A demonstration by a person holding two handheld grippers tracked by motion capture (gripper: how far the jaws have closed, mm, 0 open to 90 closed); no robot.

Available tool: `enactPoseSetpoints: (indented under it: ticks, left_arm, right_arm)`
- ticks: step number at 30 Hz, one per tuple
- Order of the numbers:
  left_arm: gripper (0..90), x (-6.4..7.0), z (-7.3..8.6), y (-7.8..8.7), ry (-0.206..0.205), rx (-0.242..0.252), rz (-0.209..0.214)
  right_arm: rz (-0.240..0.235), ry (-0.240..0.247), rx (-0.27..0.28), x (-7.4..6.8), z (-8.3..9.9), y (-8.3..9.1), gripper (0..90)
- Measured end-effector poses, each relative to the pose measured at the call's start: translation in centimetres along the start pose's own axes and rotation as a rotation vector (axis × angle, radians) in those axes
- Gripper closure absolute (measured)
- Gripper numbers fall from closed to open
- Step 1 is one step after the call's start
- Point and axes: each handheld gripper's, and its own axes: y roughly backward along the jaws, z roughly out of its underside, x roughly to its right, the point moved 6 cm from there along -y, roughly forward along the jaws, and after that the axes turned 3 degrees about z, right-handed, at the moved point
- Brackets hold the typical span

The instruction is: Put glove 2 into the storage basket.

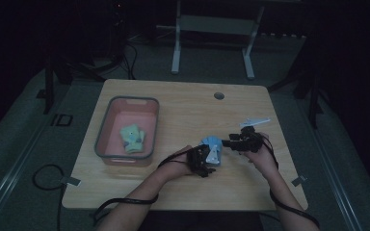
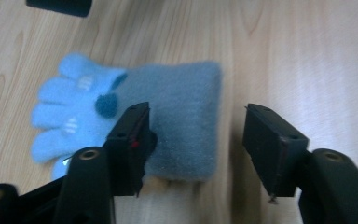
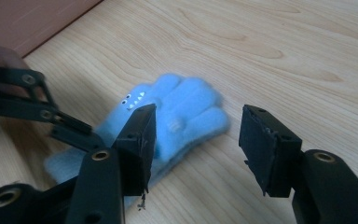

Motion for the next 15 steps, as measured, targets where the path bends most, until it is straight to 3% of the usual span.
enactPoseSetpoints:
  ticks: [5,9,15]
  left_arm:
    - [54.6,-0.4,-0.1,-0.6,-0.014,-0.008,-0.032]
    - [67.3,-0.7,0.0,-0.6,-0.012,-0.002,-0.028]
    - [72.2,-0.8,0.2,-0.5,-0.004,0.006,-0.008]
  right_arm:
    - [0.000,-0.018,-0.010,-0.1,-0.2,-0.6,45.9]
    - [-0.008,-0.073,-0.036,-0.3,-0.5,-1.5,44.5]
    - [0.017,-0.140,-0.084,0.1,-0.2,-3.8,37.3]
